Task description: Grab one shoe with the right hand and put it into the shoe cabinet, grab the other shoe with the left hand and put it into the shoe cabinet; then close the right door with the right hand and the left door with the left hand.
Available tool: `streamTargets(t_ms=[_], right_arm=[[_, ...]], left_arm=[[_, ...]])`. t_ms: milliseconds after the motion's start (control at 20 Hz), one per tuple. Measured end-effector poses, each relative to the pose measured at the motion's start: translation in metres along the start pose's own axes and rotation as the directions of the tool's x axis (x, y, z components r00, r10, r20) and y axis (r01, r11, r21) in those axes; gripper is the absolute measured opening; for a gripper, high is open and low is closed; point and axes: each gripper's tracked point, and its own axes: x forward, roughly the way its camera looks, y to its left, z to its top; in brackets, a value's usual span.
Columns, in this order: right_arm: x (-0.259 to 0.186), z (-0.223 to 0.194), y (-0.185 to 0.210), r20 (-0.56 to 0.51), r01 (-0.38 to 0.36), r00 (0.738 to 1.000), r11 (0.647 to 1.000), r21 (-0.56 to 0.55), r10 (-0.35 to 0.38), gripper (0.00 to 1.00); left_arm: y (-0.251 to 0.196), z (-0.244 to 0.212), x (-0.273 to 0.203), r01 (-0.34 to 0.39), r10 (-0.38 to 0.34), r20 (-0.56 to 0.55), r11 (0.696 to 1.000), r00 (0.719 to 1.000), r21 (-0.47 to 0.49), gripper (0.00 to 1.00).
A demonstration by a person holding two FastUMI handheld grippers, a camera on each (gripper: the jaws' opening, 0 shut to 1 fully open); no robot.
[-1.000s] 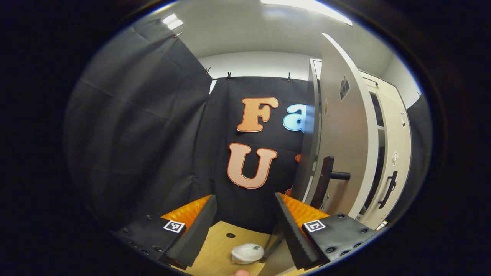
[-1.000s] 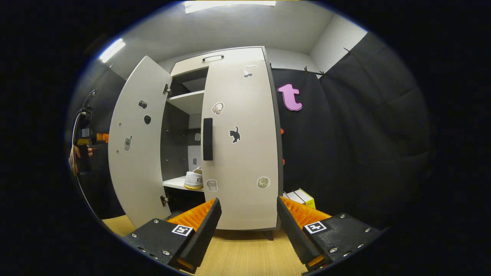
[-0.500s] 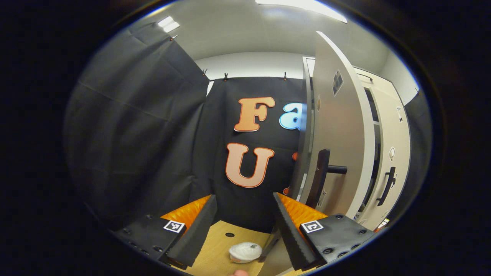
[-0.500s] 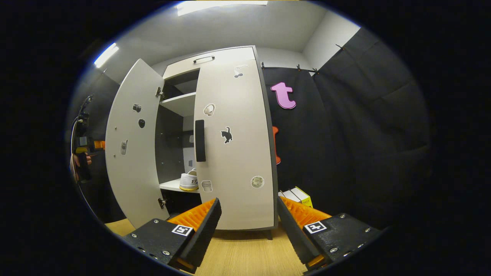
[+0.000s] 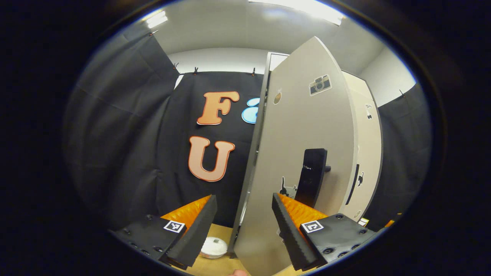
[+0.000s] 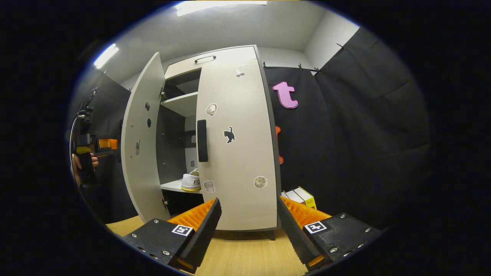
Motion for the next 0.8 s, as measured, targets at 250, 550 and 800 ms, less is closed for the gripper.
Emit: streamTargets(t_ms=[250, 550, 800], right_arm=[[-0.003, 0.000, -0.012, -0.002, 0.037, 0.999, 0.999, 0.005, -0.037, 0.90], [-0.005, 0.001, -0.019, -0.002, 0.061, 0.998, 0.998, 0.000, -0.061, 0.90], [-0.005, 0.002, -0.023, -0.002, 0.068, 0.998, 0.998, 0.008, -0.068, 0.90]], left_arm=[[-0.046, -0.017, 0.022, 0.097, -0.097, -0.028, 0.995, 0.995, 0.002, 0.95], [-0.087, -0.026, 0.028, 0.177, -0.178, -0.040, 0.984, 0.983, -0.033, 0.96], [-0.113, -0.034, 0.042, 0.228, -0.229, -0.065, 0.974, 0.971, -0.013, 0.99]])
